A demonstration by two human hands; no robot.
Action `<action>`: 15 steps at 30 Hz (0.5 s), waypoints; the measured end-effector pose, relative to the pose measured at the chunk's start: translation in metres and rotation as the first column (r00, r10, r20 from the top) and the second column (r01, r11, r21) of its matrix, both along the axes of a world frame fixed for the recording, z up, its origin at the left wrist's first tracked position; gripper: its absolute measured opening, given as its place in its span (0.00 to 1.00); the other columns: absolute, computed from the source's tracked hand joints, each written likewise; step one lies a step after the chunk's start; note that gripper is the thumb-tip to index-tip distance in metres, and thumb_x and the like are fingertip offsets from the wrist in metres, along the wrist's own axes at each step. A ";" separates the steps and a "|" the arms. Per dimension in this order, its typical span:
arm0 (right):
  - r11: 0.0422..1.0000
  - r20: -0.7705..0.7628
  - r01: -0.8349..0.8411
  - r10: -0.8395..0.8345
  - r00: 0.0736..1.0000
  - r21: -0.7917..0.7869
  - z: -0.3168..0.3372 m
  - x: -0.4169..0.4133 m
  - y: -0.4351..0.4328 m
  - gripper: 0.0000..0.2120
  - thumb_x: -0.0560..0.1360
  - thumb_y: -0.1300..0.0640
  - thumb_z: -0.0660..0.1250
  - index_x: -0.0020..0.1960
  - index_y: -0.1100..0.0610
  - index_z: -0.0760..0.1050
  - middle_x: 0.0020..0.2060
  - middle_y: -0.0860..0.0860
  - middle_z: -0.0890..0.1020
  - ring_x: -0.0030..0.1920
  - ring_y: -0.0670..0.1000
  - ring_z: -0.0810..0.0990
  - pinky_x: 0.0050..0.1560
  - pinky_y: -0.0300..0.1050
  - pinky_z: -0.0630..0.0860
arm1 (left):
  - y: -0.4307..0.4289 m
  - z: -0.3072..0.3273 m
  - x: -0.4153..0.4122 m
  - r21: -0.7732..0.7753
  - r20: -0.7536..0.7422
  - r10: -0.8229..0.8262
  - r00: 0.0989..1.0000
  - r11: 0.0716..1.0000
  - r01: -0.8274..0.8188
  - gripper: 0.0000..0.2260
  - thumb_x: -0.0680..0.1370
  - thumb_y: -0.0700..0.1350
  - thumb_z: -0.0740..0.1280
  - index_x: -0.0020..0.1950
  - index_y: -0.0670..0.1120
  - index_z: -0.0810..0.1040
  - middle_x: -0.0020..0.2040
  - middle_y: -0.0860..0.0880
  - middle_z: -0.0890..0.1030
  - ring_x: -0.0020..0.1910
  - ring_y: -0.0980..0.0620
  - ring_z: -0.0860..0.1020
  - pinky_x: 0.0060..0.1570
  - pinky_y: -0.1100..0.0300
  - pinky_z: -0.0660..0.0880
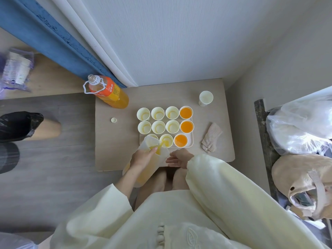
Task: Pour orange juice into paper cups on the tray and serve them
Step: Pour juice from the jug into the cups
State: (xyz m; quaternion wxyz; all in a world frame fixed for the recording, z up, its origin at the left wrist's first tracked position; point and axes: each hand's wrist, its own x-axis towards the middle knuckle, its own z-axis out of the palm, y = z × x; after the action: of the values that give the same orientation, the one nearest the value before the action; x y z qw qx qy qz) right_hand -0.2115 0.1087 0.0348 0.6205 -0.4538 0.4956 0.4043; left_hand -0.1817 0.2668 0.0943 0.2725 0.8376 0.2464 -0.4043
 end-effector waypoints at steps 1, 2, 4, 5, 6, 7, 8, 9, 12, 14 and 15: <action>1.000 0.003 0.001 -0.001 1.000 0.001 0.000 0.000 0.000 0.13 0.80 0.66 0.60 0.64 0.67 0.71 0.51 0.62 0.79 0.49 0.58 0.81 0.39 0.48 0.81 | 0.000 0.001 0.000 0.002 0.003 -0.001 1.000 1.000 0.001 0.29 0.73 0.66 0.66 0.53 0.38 0.79 0.53 0.37 0.81 0.52 0.40 0.79 0.45 0.56 0.72; 1.000 0.003 -0.002 0.002 1.000 0.001 0.001 0.000 0.000 0.13 0.80 0.66 0.60 0.64 0.67 0.71 0.52 0.62 0.78 0.49 0.58 0.81 0.39 0.48 0.81 | 0.000 0.001 0.000 0.002 0.008 -0.002 1.000 1.000 0.002 0.27 0.73 0.65 0.66 0.52 0.41 0.79 0.52 0.38 0.81 0.52 0.40 0.79 0.47 0.55 0.72; 1.000 -0.003 -0.005 0.005 1.000 0.000 0.001 0.000 0.000 0.14 0.80 0.66 0.60 0.64 0.67 0.71 0.52 0.62 0.79 0.50 0.58 0.81 0.40 0.49 0.81 | 0.000 0.003 0.000 0.001 0.018 -0.012 1.000 1.000 0.012 0.24 0.74 0.65 0.66 0.52 0.44 0.78 0.52 0.41 0.81 0.52 0.42 0.78 0.50 0.54 0.73; 1.000 -0.007 -0.007 0.007 1.000 -0.001 0.001 0.000 0.000 0.14 0.80 0.66 0.60 0.64 0.67 0.71 0.50 0.61 0.79 0.51 0.58 0.82 0.40 0.49 0.81 | -0.001 0.003 0.001 0.002 0.022 -0.018 1.000 1.000 0.018 0.24 0.74 0.65 0.66 0.52 0.44 0.77 0.52 0.42 0.81 0.52 0.42 0.78 0.51 0.54 0.73; 1.000 -0.011 -0.009 0.009 1.000 -0.001 0.002 0.000 -0.001 0.14 0.80 0.65 0.60 0.64 0.67 0.71 0.49 0.61 0.80 0.51 0.58 0.82 0.41 0.49 0.82 | -0.001 0.003 0.001 0.005 0.024 -0.022 0.999 1.000 0.022 0.24 0.74 0.65 0.65 0.53 0.44 0.77 0.52 0.42 0.80 0.52 0.42 0.78 0.51 0.54 0.73; 1.000 -0.013 -0.011 0.011 1.000 -0.001 0.002 0.000 -0.001 0.14 0.80 0.65 0.60 0.64 0.67 0.72 0.48 0.61 0.80 0.52 0.58 0.82 0.42 0.49 0.82 | -0.001 0.004 0.001 0.010 0.025 -0.023 0.999 1.000 0.023 0.25 0.74 0.65 0.65 0.53 0.44 0.77 0.52 0.42 0.81 0.52 0.42 0.78 0.51 0.54 0.73; 1.000 -0.014 -0.012 0.012 1.000 0.000 0.002 0.001 -0.001 0.14 0.80 0.65 0.60 0.64 0.67 0.72 0.49 0.61 0.80 0.52 0.59 0.82 0.42 0.50 0.82 | -0.001 0.004 0.001 0.013 0.024 -0.023 0.999 1.000 0.023 0.25 0.73 0.65 0.65 0.53 0.44 0.77 0.52 0.42 0.81 0.52 0.42 0.78 0.50 0.54 0.73; 1.000 -0.015 -0.015 0.015 1.000 -0.001 0.002 0.001 -0.001 0.14 0.80 0.65 0.60 0.64 0.67 0.72 0.50 0.61 0.80 0.52 0.58 0.82 0.42 0.49 0.82 | -0.002 0.004 0.001 0.016 0.021 -0.021 1.000 1.000 0.021 0.25 0.73 0.65 0.65 0.51 0.44 0.77 0.52 0.42 0.81 0.52 0.42 0.78 0.50 0.55 0.73; 1.000 -0.014 -0.020 0.020 1.000 -0.001 0.003 0.001 -0.002 0.14 0.80 0.66 0.61 0.64 0.67 0.72 0.51 0.61 0.79 0.51 0.58 0.82 0.43 0.50 0.82 | -0.004 0.005 0.001 0.019 0.017 -0.023 1.000 1.000 0.022 0.24 0.73 0.65 0.65 0.49 0.44 0.76 0.51 0.42 0.80 0.51 0.42 0.78 0.49 0.55 0.73; 1.000 -0.012 -0.022 0.022 1.000 -0.004 0.003 0.001 -0.003 0.14 0.79 0.66 0.61 0.64 0.67 0.71 0.52 0.61 0.79 0.51 0.58 0.81 0.44 0.50 0.81 | -0.005 0.006 0.002 0.018 0.021 -0.025 0.999 1.000 0.024 0.23 0.74 0.65 0.65 0.50 0.44 0.76 0.52 0.43 0.80 0.52 0.42 0.77 0.50 0.55 0.73; 1.000 -0.012 -0.024 0.024 1.000 -0.006 0.003 0.001 -0.003 0.14 0.80 0.66 0.61 0.64 0.67 0.71 0.53 0.62 0.79 0.51 0.58 0.81 0.45 0.50 0.81 | -0.005 0.006 0.002 0.020 0.021 -0.025 0.999 0.999 0.025 0.24 0.74 0.65 0.65 0.51 0.44 0.76 0.52 0.43 0.80 0.52 0.42 0.77 0.51 0.54 0.73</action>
State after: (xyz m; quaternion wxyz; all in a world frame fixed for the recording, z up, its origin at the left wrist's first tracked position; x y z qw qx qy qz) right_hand -0.2101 0.1057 0.0378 0.6113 -0.4592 0.4951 0.4127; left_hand -0.1798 0.2621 0.1006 0.2618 0.8475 0.2369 -0.3963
